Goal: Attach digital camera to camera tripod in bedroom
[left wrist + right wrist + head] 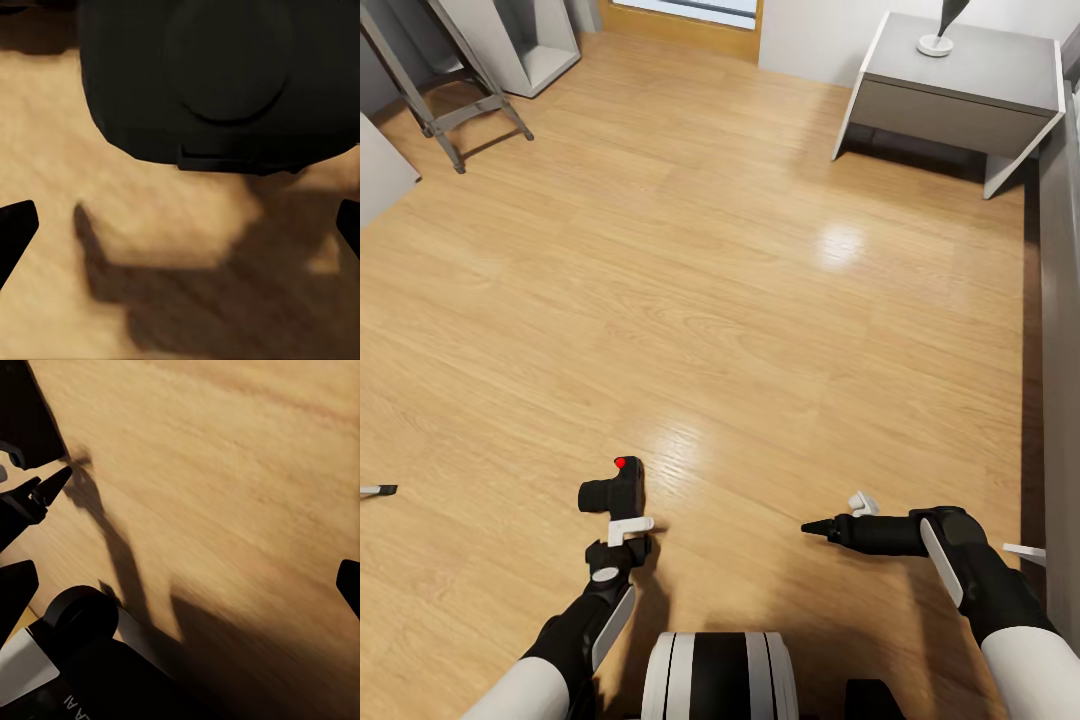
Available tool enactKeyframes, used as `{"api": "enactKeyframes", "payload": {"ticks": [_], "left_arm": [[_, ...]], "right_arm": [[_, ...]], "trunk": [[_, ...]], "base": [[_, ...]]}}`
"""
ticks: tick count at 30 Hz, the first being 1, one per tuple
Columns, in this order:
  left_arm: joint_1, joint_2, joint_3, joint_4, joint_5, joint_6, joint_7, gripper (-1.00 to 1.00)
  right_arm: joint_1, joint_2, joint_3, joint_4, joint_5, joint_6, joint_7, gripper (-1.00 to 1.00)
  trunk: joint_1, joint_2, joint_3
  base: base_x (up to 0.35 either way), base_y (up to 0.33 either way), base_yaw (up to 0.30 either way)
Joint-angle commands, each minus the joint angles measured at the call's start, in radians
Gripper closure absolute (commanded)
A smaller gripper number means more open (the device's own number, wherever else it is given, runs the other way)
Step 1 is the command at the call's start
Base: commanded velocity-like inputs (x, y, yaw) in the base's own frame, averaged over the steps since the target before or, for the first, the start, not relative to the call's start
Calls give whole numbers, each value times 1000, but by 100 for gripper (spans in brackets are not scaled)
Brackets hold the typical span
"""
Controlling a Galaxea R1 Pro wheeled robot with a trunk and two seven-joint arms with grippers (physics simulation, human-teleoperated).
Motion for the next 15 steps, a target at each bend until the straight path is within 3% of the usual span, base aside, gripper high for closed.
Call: {"api": "enactKeyframes", "payload": {"ticks": [1,11,15], "left_arm": [[0,1,-6,1,8,-1,9,-100],[0,2,-7,12,8,-22,9,-100],[0,1,-8,14,-10,-23,9,-100]], "right_arm": [[0,0,0,0,-8,8,-3,-100],[0,0,0,0,-8,8,-3,-100],[0,0,0,0,-8,8,-3,-100]], "trunk": [[0,0,-1],[0,0,-1],[0,0,-1]], "base": [[0,0,0],[0,0,0],[0,0,0]]}}
